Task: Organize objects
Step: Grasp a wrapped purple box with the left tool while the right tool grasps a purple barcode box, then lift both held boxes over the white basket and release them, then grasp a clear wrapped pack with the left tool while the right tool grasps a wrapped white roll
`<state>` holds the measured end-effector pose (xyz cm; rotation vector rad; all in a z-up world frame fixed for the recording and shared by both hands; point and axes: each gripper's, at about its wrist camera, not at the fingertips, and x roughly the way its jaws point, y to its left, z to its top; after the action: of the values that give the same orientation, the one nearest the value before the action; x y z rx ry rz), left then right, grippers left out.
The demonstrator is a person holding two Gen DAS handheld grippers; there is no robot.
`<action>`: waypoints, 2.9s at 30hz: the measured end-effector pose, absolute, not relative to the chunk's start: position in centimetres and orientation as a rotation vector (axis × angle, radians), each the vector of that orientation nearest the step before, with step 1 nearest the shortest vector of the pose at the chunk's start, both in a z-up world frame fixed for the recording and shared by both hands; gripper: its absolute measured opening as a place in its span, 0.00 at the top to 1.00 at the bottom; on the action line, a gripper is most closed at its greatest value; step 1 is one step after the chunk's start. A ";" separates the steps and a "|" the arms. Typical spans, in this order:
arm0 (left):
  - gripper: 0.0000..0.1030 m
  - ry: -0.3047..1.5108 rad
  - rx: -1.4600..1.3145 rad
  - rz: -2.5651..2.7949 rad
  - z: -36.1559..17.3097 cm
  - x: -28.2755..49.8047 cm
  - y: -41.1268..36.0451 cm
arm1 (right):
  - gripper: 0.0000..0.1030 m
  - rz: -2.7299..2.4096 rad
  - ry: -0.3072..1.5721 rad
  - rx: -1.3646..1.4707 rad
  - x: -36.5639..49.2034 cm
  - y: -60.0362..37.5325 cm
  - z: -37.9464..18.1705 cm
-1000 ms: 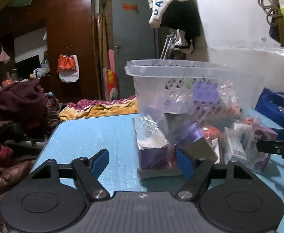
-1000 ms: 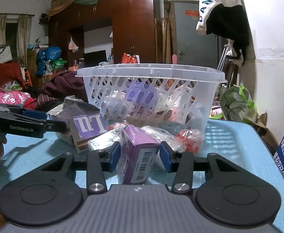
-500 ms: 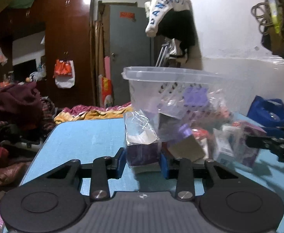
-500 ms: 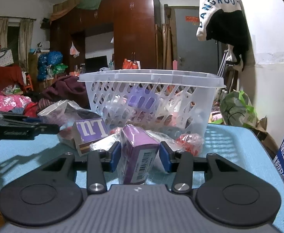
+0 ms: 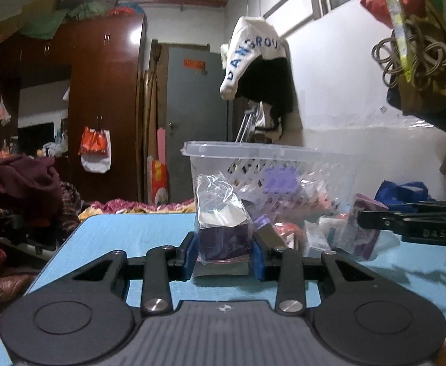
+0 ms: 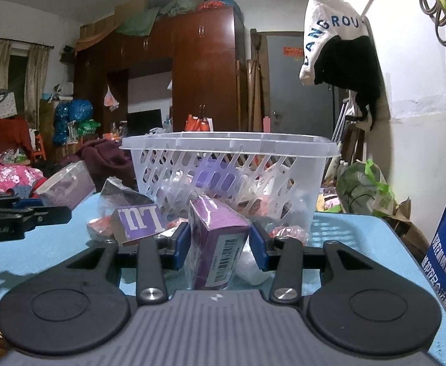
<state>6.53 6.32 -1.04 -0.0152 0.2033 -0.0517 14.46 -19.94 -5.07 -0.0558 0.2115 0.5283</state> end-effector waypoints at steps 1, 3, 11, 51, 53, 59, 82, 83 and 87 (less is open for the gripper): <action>0.61 0.197 -0.015 -0.056 -1.1 6.3 6.2 | 0.56 0.524 0.202 -0.053 14.3 -20.0 -5.1; 0.61 0.181 -0.014 -0.061 -1.2 6.0 5.9 | 0.56 0.522 0.182 -0.046 14.1 -20.1 -5.0; 0.61 0.138 0.007 -0.084 -1.3 5.6 5.1 | 0.56 0.528 0.129 -0.035 13.7 -20.3 -4.8; 0.14 0.302 0.001 0.000 3.4 14.8 5.2 | 0.04 0.614 0.407 0.060 21.7 -24.5 -3.6; 0.14 0.328 -0.021 -0.002 2.9 15.4 5.5 | 0.10 0.641 0.479 0.039 22.2 -23.6 -4.5; 0.14 0.381 -0.036 0.008 1.4 16.7 5.7 | 0.14 0.688 0.570 0.014 23.0 -22.4 -5.1; 0.64 0.216 -0.119 0.072 1.3 14.0 6.4 | 0.45 0.635 0.414 0.003 21.3 -21.9 -4.3; 0.64 0.194 -0.130 0.072 1.3 13.7 6.6 | 0.45 0.632 0.397 -0.003 21.0 -21.8 -4.2; 0.64 0.130 -0.163 0.028 1.4 13.0 6.8 | 0.46 0.628 0.346 -0.025 20.4 -21.7 -4.0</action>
<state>12.98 6.80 1.37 -0.1633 0.1305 0.0275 20.38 -21.68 -3.96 -0.0254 0.3460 0.6281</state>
